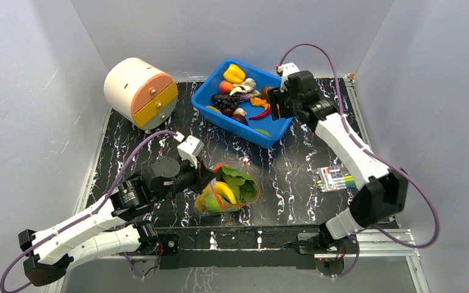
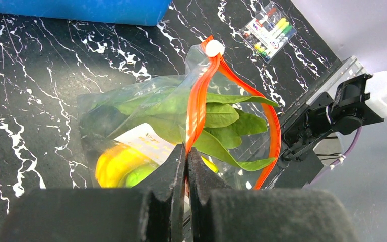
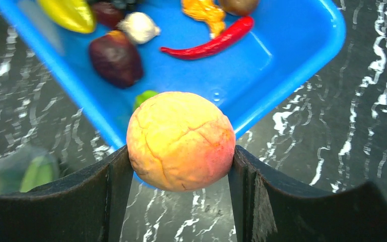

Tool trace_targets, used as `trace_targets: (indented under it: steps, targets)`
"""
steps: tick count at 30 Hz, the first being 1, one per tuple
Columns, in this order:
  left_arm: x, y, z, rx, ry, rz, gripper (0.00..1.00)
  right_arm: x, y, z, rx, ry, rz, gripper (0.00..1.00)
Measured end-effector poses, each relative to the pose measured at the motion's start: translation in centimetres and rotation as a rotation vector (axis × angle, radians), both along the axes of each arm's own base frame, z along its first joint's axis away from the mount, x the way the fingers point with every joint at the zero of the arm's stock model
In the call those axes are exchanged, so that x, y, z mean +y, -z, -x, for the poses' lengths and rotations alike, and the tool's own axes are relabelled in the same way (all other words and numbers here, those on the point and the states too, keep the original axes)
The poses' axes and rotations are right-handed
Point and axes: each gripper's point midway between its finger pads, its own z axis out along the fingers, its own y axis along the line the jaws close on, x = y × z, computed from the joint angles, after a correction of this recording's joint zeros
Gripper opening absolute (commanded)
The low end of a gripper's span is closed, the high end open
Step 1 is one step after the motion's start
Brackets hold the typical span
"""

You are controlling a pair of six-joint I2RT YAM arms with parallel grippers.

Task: Place the food in the zip-top bag and seal the zipper
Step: Pick up the fake fruit from the bin.

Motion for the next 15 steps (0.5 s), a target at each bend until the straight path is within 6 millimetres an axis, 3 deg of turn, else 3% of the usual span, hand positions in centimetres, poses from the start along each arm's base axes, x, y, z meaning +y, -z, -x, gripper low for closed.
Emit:
trace_targets:
  steps: [6, 15]
  targets:
    - [-0.3, -0.3, -0.2, 0.007, -0.002, -0.003, 0.0, 2.1, -2.2, 4.9, -0.041, -0.141, -0.178, 0.48]
    - [-0.5, -0.3, -0.2, 0.031, -0.024, 0.017, 0.0, 5.6, -1.6, 12.8, 0.059, -0.335, -0.434, 0.49]
